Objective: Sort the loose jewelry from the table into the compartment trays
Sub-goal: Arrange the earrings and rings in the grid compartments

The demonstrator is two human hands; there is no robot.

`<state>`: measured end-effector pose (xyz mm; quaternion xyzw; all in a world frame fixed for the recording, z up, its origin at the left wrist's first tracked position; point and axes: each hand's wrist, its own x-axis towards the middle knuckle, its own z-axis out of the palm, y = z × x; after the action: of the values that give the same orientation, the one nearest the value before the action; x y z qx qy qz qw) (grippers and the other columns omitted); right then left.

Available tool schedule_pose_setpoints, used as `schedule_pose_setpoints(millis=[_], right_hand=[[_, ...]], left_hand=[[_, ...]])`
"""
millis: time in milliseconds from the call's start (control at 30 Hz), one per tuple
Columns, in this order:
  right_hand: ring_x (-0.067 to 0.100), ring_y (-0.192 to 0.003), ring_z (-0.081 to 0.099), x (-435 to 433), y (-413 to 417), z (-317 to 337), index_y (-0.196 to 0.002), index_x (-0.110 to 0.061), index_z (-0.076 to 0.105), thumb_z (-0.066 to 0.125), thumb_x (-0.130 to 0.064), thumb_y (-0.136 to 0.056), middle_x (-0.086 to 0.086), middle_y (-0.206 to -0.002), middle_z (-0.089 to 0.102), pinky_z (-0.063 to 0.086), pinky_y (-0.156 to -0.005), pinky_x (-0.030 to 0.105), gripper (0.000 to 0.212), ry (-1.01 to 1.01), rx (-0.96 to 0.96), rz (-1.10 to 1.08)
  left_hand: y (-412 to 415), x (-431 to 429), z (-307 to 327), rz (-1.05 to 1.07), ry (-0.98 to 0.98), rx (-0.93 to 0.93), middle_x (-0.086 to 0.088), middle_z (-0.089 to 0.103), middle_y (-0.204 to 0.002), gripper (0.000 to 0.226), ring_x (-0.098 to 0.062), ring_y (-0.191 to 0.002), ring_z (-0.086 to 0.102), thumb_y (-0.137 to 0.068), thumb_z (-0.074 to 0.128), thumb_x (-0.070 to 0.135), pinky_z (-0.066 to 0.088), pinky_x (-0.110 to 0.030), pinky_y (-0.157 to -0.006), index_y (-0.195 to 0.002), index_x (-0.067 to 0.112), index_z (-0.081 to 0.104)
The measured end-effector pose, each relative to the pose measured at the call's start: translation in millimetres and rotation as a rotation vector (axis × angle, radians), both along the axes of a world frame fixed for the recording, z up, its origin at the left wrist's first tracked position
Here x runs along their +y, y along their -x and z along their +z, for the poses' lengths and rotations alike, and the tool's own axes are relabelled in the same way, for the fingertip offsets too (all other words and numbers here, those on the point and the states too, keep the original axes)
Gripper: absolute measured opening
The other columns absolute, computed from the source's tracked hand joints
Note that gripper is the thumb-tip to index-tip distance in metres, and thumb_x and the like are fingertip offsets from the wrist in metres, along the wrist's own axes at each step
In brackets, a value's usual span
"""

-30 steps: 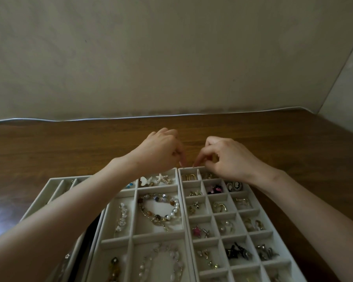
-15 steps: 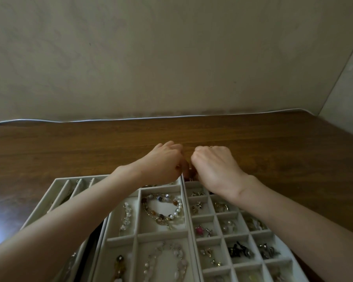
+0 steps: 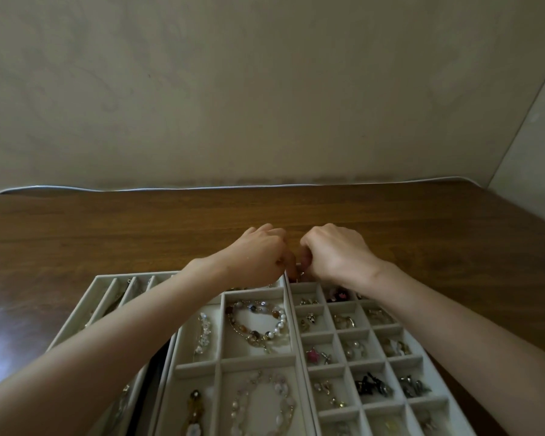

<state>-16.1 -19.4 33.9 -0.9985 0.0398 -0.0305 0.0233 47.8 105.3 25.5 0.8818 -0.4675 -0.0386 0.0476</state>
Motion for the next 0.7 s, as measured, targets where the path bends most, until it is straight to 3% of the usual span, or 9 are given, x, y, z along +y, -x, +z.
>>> schedule_pose_setpoints(millis=[100, 267, 433, 533, 700], right_hand=[[0.017, -0.082, 0.059, -3, 3, -1, -0.083, -0.018, 0.065, 0.061, -0.009, -0.087, -0.003, -0.086, 0.064, 0.038, -0.065, 0.027, 0.011, -0.026, -0.075, 0.022], [0.014, -0.073, 0.052, 0, 10, -5, -0.074, -0.021, 0.056, 0.056, -0.012, -0.090, -0.003, -0.081, 0.059, 0.033, -0.064, 0.024, 0.018, 0.010, -0.100, 0.128], [0.016, -0.090, 0.061, -5, 10, 1, -0.091, -0.022, 0.071, 0.058, -0.011, -0.089, -0.004, -0.096, 0.067, 0.043, -0.070, 0.026, 0.018, 0.016, -0.062, 0.104], [0.013, -0.098, 0.060, -9, 8, 6, -0.094, -0.025, 0.073, 0.060, -0.015, -0.090, -0.007, -0.104, 0.067, 0.040, -0.072, 0.024, 0.017, -0.030, -0.065, 0.058], [0.015, -0.094, 0.062, -8, 4, -1, -0.093, -0.022, 0.073, 0.062, -0.019, -0.090, -0.005, -0.100, 0.068, 0.042, -0.072, 0.025, 0.012, -0.040, -0.039, 0.031]], left_hand=[[1, 0, 0, 0.007, 0.009, 0.007, 0.001, 0.049, -0.111, 0.038, -0.017, -0.116, 0.039, -0.088, 0.044, 0.009, 0.030, -0.030, -0.099, -0.104, 0.032, 0.069], [1, 0, 1, 0.008, -0.010, 0.019, 0.001, 0.049, -0.115, 0.037, -0.017, -0.118, 0.037, -0.090, 0.043, 0.010, 0.031, -0.033, -0.102, -0.107, 0.032, 0.068], [3, 1, 1, 0.007, 0.001, 0.011, 0.000, 0.049, -0.112, 0.037, -0.016, -0.116, 0.038, -0.090, 0.042, 0.011, 0.031, -0.030, -0.098, -0.107, 0.032, 0.068], [3, 2, 1, 0.002, 0.003, 0.007, 0.002, 0.049, -0.111, 0.036, -0.016, -0.114, 0.039, -0.091, 0.043, 0.012, 0.031, -0.030, -0.098, -0.108, 0.032, 0.067], [2, 1, 1, 0.001, -0.012, -0.003, 0.001, 0.048, -0.109, 0.036, -0.016, -0.111, 0.040, -0.091, 0.042, 0.013, 0.033, -0.032, -0.099, -0.109, 0.032, 0.067]])
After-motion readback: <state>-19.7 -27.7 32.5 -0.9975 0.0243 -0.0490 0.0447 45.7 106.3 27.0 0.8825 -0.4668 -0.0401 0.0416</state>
